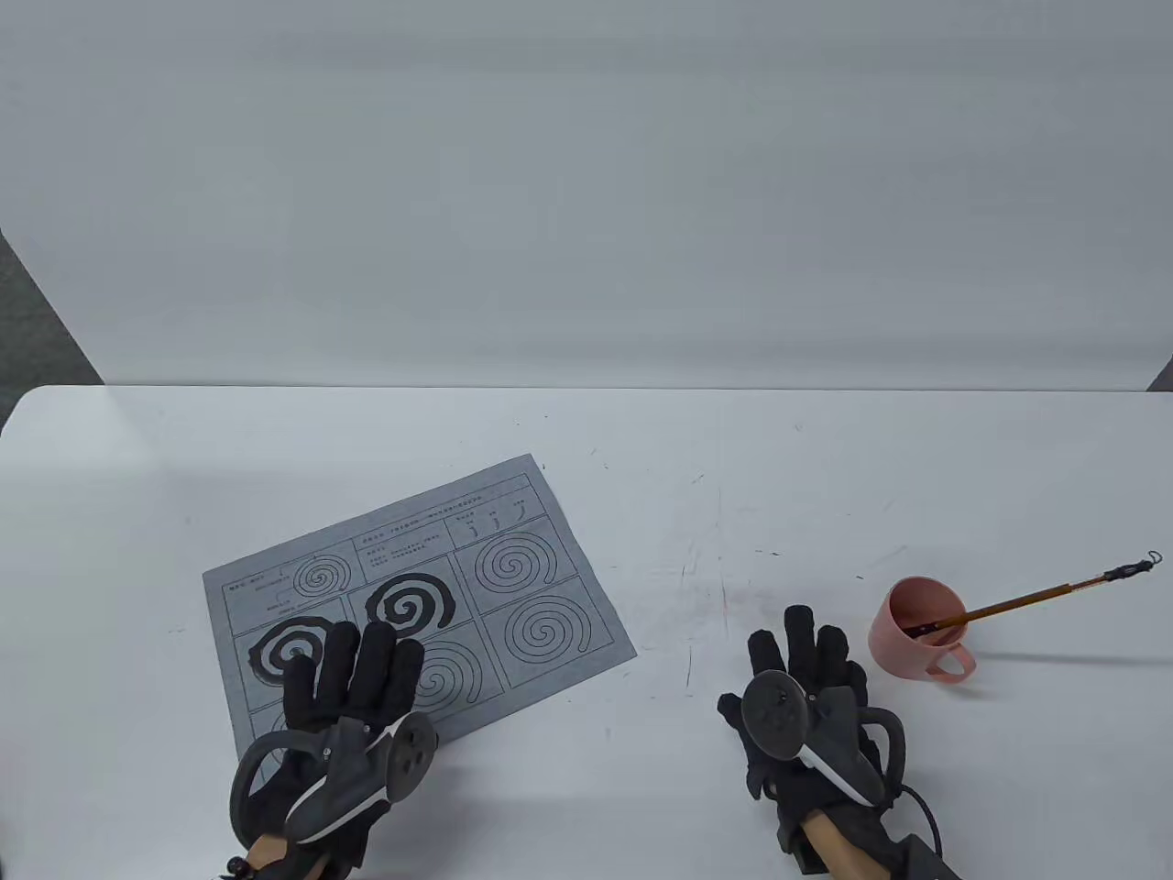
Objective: Trace patterns on water writing practice cloth with Chinese brush
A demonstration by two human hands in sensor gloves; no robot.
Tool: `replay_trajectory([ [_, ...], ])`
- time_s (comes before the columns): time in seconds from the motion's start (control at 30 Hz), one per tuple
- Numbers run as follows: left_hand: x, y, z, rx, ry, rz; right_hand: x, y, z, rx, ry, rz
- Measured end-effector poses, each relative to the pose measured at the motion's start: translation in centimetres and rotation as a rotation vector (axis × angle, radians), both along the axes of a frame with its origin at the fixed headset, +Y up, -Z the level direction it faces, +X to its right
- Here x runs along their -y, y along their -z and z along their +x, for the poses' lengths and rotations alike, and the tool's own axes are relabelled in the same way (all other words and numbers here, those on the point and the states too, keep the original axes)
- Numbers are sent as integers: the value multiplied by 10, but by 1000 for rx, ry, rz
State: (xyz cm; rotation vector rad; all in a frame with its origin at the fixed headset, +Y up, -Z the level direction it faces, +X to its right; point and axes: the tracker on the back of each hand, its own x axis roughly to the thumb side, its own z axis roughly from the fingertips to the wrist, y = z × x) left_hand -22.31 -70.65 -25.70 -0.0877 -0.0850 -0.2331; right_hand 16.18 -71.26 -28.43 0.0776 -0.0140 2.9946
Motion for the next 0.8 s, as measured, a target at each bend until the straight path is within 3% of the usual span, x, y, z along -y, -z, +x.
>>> replay_trajectory([
  [0.33, 4, 4, -4, -18, -12, -32, -2, -1, -2, -6, 7, 13],
  [0.8, 61, 38, -32, -190, 41, -478, -25, 1, 34, 176, 99, 165],
])
